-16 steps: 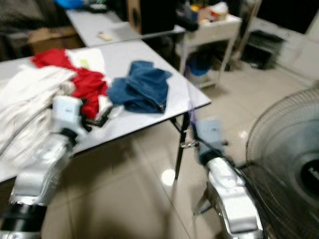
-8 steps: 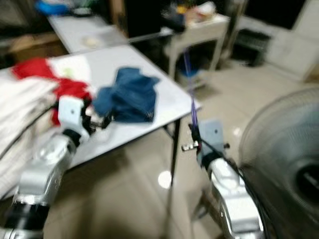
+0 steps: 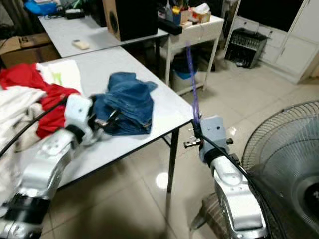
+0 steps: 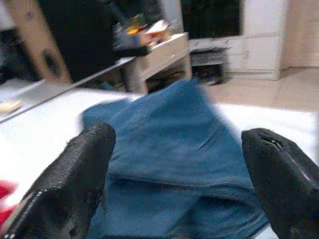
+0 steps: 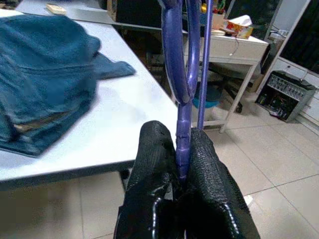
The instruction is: Hang hanger
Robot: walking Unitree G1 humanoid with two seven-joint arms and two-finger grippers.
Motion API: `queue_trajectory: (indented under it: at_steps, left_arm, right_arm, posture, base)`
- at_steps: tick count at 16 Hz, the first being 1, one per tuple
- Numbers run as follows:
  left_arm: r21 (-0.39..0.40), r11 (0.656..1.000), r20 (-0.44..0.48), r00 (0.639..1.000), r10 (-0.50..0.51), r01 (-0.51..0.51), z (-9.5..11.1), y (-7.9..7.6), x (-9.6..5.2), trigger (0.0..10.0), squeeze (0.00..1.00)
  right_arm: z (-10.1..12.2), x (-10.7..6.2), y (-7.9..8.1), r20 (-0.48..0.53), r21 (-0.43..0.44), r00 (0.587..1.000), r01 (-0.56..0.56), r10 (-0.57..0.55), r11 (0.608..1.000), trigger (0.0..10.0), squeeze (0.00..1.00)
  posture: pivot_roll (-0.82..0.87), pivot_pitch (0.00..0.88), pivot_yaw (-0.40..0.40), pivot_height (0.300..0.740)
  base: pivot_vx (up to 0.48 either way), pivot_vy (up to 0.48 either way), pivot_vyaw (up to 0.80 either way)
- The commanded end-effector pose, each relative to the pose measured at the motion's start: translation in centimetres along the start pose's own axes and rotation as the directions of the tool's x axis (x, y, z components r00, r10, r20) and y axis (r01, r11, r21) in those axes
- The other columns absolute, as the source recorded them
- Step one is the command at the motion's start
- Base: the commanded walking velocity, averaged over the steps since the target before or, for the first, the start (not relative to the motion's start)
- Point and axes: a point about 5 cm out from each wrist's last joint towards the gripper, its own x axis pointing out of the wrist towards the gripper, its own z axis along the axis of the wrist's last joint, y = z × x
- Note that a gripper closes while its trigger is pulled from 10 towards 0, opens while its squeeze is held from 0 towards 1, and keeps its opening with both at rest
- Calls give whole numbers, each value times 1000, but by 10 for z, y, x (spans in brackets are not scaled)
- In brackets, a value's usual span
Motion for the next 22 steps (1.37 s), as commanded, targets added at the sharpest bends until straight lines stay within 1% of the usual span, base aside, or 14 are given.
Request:
queue_trajectory:
  at_steps: [1, 2, 3, 4, 6, 7, 9, 12, 13, 14, 15, 16, 20, 22]
  left_arm:
    - [67, 992, -7, 994, -105, 105, 1, -8, 3, 10000, 945]
    - [105, 982, -11, 987, -158, 158, 1, -11, 3, 10000, 945]
    - [212, 934, -10, 957, -291, 286, 3, -18, 6, 10000, 651]
    - [316, 859, -63, 912, -404, 402, 3, -21, 11, 10000, 490]
    - [393, 803, -104, 890, -444, 447, 5, -21, 22, 10000, 149]
    - [423, 770, -120, 871, -476, 479, 7, -24, 29, 10000, 35]
    - [440, 725, -129, 836, -533, 530, 15, -33, 47, 10000, 0]
    - [400, 706, -125, 798, -589, 584, 19, -43, 60, 9804, 0]
    - [421, 669, -171, 778, -605, 613, 14, -46, 63, 4471, 0]
    - [433, 649, -198, 769, -608, 625, 11, -47, 64, 3529, 0]
    - [489, 596, -282, 762, -583, 637, 3, -47, 66, 0, 0]
    - [521, 591, -310, 782, -541, 616, 0, -45, 70, 0, 0]
    - [570, 578, -351, 809, -471, 584, -7, -44, 76, 0, 0]
    - [586, 588, -342, 828, -445, 558, -8, -45, 78, 0, 0]
  right_arm:
    - [1, 0, -3, 5, -9, 1000, 12, -12, 1000, 10000, 0]
    - [1, 0, -3, 5, -10, 1000, 12, -12, 1000, 10000, 0]
    - [1, 1, -4, 5, -13, 1000, 14, -13, 1000, 10000, 0]
    - [1, 2, -6, 6, -17, 1000, 19, -18, 1000, 10000, 0]
    - [2, 1, -8, 10, -18, 1000, 23, -23, 1000, 10000, 0]
    - [2, 0, -9, 10, -16, 1000, 28, -27, 999, 10000, 0]
    - [0, -2, -11, 8, -13, 999, 41, -41, 999, 10000, 0]
    - [0, -4, -13, 8, -11, 999, 47, -47, 999, 10000, 0]
    - [-1, -5, -13, 6, -14, 999, 50, -50, 999, 10000, 0]
    - [-1, -6, -14, 6, -15, 999, 52, -52, 999, 10000, 0]
    - [-1, -7, -14, 6, -15, 999, 54, -54, 998, 10000, 0]
    - [-1, -8, -14, 5, -16, 998, 56, -56, 998, 10000, 0]
    - [-2, -9, -14, 3, -16, 998, 57, -57, 998, 10000, 0]
    - [-2, -9, -14, 1, -18, 998, 57, -57, 998, 10000, 0]
  posture:
    - [-112, 0, 16, 740]
    - [-113, 0, 15, 740]
    - [-115, 0, 16, 740]
    - [-118, 0, 21, 740]
    - [-124, 0, 30, 740]
    - [-127, 0, 33, 740]
    - [-137, 0, 42, 740]
    - [-145, 0, 48, 740]
    - [-149, 0, 51, 740]
    - [-151, 0, 53, 740]
    - [-155, 0, 55, 740]
    - [-156, 0, 56, 740]
    - [-159, 0, 57, 740]
    - [-160, 0, 56, 740]
  base:
    - [0, 0, 0]
    - [0, 0, 0]
    - [0, 0, 0]
    - [0, 0, 0]
    - [0, 0, 0]
    - [0, 0, 0]
    - [0, 0, 0]
    - [0, 0, 0]
    - [0, 0, 0]
    - [0, 0, 0]
    - [0, 0, 0]
    - [0, 0, 0]
    - [0, 0, 0]
    - [0, 0, 0]
